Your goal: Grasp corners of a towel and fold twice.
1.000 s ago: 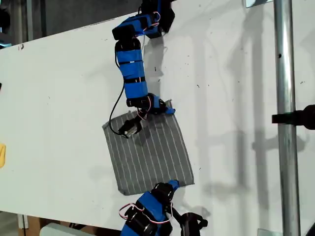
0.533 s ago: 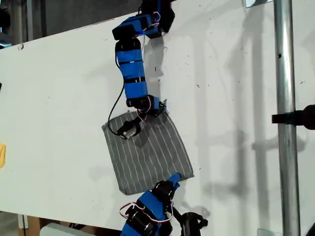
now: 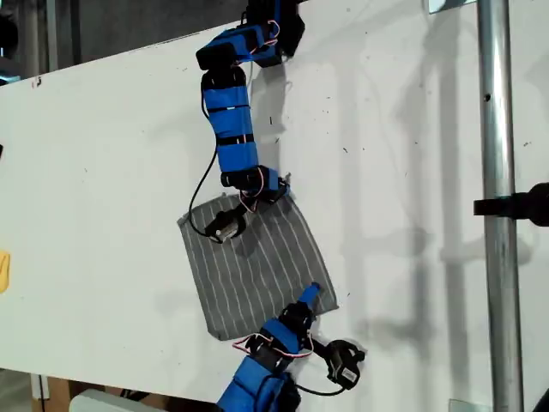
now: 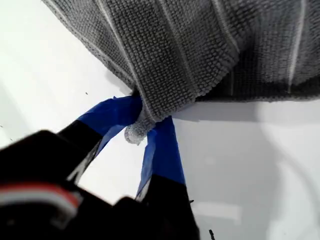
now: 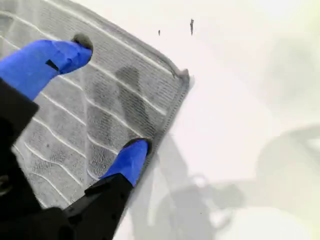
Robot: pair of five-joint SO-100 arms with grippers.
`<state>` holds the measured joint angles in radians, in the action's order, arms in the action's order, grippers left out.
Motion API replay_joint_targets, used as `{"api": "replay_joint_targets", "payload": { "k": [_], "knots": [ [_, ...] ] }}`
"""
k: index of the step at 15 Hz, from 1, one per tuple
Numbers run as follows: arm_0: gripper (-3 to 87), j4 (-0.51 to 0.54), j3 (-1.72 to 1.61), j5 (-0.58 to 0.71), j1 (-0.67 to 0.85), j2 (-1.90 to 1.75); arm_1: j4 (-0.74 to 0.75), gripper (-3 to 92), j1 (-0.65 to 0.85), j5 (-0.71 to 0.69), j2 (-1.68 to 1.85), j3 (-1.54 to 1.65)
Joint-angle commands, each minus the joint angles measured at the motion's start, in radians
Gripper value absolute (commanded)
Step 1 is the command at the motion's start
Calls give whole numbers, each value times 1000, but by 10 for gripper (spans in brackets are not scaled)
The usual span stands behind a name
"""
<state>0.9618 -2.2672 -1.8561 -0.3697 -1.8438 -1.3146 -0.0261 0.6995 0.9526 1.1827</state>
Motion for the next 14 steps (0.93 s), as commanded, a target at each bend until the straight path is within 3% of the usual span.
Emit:
{"api": "replay_joint_targets", "payload": {
  "k": [1,5,6,7,11,14],
  "knots": [
    [309,-46,29,-58,-52,98,17,-3,-18,11,43,-46],
    [272,-61,209,-100,-97,391,15,-3,-11,11,61,-43],
    [172,-64,230,-103,-104,420,15,-3,-11,12,61,-43],
    [-26,-67,230,-104,-107,423,15,-3,-11,14,61,-40],
    [-29,-41,253,-60,-101,368,15,-3,-12,26,64,-40],
    [-29,161,445,41,-63,236,-46,-3,-66,63,160,-35]
  ]
}}
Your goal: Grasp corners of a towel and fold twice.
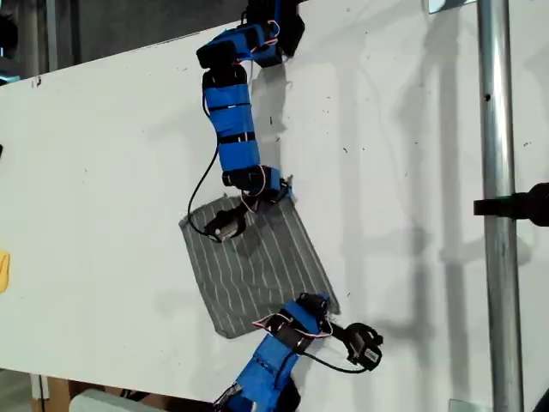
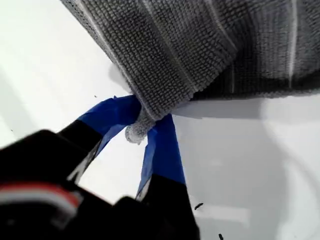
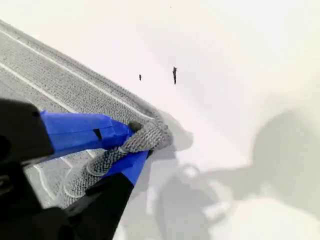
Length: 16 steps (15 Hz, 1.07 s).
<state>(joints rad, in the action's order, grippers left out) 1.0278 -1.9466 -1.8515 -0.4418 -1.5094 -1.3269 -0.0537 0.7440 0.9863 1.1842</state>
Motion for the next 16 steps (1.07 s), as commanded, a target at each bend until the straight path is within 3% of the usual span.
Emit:
{"api": "replay_joint_targets", "payload": {
  "k": [1,3,5,7,12,16],
  "knots": [
    [-29,207,247,72,15,-138,-72,-3,-75,37,179,-38],
    [-29,436,509,89,17,-147,-172,-3,-170,86,298,-61],
    [-29,538,661,95,18,-149,-210,-3,-225,106,382,-91],
    [-29,615,655,75,75,-176,-184,-3,-146,91,394,-83],
    [-29,612,353,284,434,-351,80,-3,282,-126,244,-63],
    [-29,615,239,465,744,-440,204,-3,483,-249,126,-225]
  ]
}}
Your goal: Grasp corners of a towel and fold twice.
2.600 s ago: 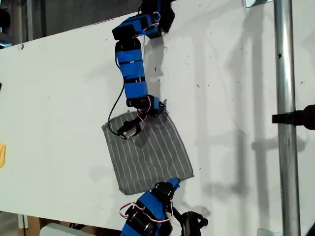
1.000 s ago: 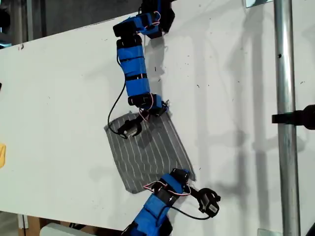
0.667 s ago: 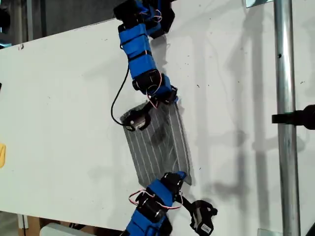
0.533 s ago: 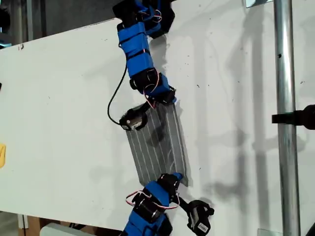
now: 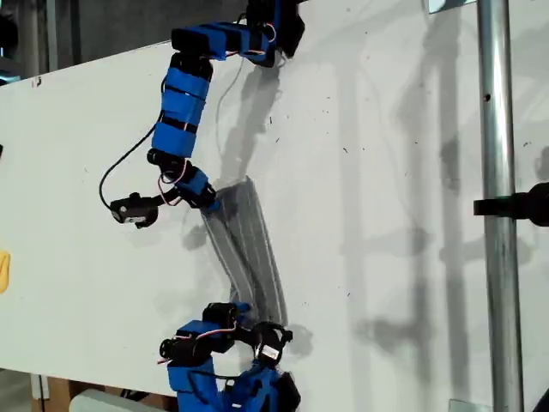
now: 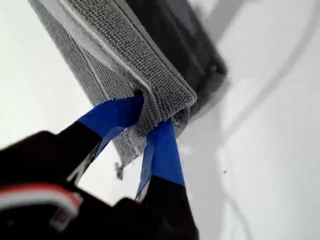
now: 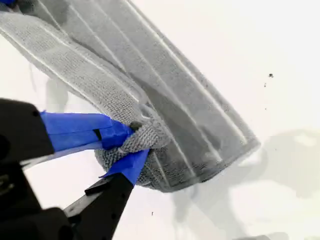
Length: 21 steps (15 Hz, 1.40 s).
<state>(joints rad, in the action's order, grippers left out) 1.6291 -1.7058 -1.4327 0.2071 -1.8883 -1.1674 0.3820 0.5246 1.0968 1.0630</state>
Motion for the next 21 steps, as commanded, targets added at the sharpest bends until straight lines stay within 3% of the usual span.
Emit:
{"api": "replay_joint_targets", "payload": {
  "k": [1,4,8,15,16,18,19,21],
  "knots": [
    [-29,23,-9,57,127,-92,60,-3,63,-34,26,-117],
    [-29,-11,-126,21,106,-169,-9,-3,8,-29,41,-106],
    [-28,-250,-436,-69,29,-253,-6,-3,-80,0,-28,9],
    [-24,-451,-658,-101,2,-296,23,-3,-44,9,-160,17],
    [29,-471,-670,-104,-11,-296,18,3,-41,14,-160,17],
    [222,-434,-647,-112,-54,-325,-29,194,-35,32,-127,15],
    [267,-360,-612,-130,-77,-382,-71,227,-29,43,-87,21],
    [250,-225,-598,-158,-100,-601,-130,258,-2,57,26,97]
  ]
}}
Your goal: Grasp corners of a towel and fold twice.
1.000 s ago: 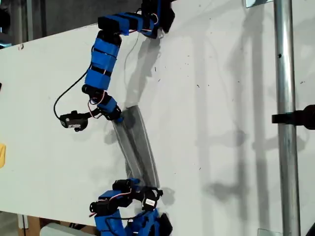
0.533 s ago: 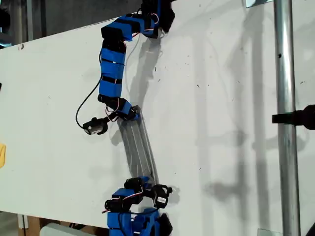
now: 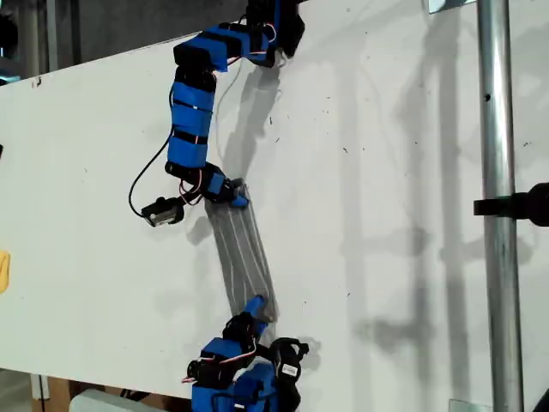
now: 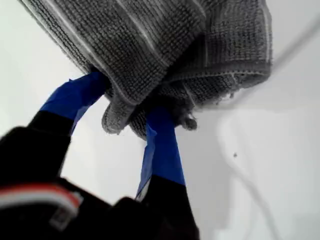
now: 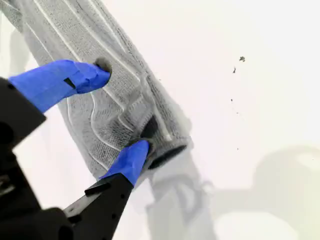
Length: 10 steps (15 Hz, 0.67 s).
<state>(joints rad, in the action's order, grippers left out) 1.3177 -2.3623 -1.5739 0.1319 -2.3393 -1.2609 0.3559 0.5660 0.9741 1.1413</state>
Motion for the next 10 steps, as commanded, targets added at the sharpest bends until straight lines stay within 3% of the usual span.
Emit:
{"api": "replay_joint_targets", "payload": {
  "k": [1,2,4,6,8,10],
  "knots": [
    [220,135,35,-11,-25,-288,-72,267,46,29,210,69],
    [200,172,3,-12,-25,-436,-91,268,66,41,296,149],
    [59,158,-115,26,-34,-756,-104,274,86,92,535,370],
    [-11,57,-262,21,-87,-934,-146,289,71,202,818,607],
    [-26,-41,-385,11,-126,-1009,-216,306,-12,371,1126,821],
    [-26,-48,-497,5,-121,-1129,-282,353,-132,577,1462,1039]
  ]
}}
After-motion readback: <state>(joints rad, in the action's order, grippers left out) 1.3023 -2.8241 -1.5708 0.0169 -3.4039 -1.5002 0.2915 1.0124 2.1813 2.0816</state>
